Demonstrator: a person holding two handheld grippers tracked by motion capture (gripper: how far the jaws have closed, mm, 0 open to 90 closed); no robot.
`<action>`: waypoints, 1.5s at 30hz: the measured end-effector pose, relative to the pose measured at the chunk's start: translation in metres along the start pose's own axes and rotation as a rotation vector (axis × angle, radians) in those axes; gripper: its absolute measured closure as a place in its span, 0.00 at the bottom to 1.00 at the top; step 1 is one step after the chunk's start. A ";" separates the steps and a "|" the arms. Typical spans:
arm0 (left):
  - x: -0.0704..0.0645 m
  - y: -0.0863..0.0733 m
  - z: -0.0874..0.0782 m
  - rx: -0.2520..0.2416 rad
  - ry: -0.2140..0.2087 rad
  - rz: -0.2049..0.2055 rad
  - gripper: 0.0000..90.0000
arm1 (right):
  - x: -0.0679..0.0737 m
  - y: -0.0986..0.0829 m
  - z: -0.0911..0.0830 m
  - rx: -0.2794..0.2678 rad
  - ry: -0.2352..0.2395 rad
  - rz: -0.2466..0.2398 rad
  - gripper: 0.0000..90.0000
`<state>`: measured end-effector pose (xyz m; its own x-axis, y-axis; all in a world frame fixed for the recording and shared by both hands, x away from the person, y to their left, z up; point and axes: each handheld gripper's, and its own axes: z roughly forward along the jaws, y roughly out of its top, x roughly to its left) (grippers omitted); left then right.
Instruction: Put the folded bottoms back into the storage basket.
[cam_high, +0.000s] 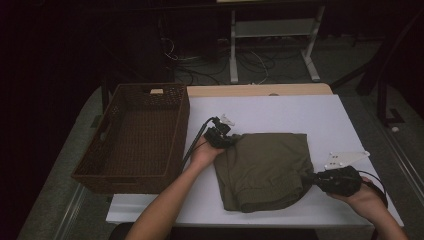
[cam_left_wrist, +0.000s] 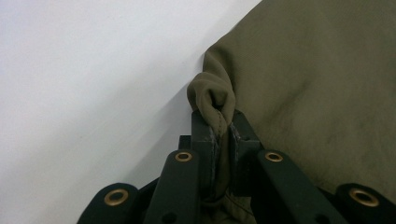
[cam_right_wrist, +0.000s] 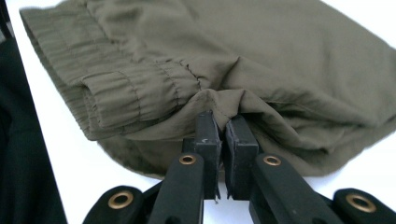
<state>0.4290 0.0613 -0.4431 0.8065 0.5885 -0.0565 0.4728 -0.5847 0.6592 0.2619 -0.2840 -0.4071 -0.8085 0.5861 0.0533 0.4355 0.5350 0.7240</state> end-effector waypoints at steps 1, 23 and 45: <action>0.000 0.000 0.000 0.000 0.001 0.002 0.92 | 0.000 0.002 0.001 -0.003 0.001 0.003 0.94; -0.014 0.025 -0.042 -0.195 -0.076 0.038 0.93 | -0.016 0.044 0.026 -0.037 0.019 -0.032 0.94; -0.067 0.047 -0.074 -0.294 -0.237 0.190 0.93 | -0.022 0.067 0.031 -0.089 0.019 -0.038 0.94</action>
<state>0.3710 0.0349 -0.3529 0.9452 0.3205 -0.0616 0.2141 -0.4664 0.8583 0.3212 -0.2416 -0.3811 -0.8315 0.5542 0.0373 0.3682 0.4996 0.7841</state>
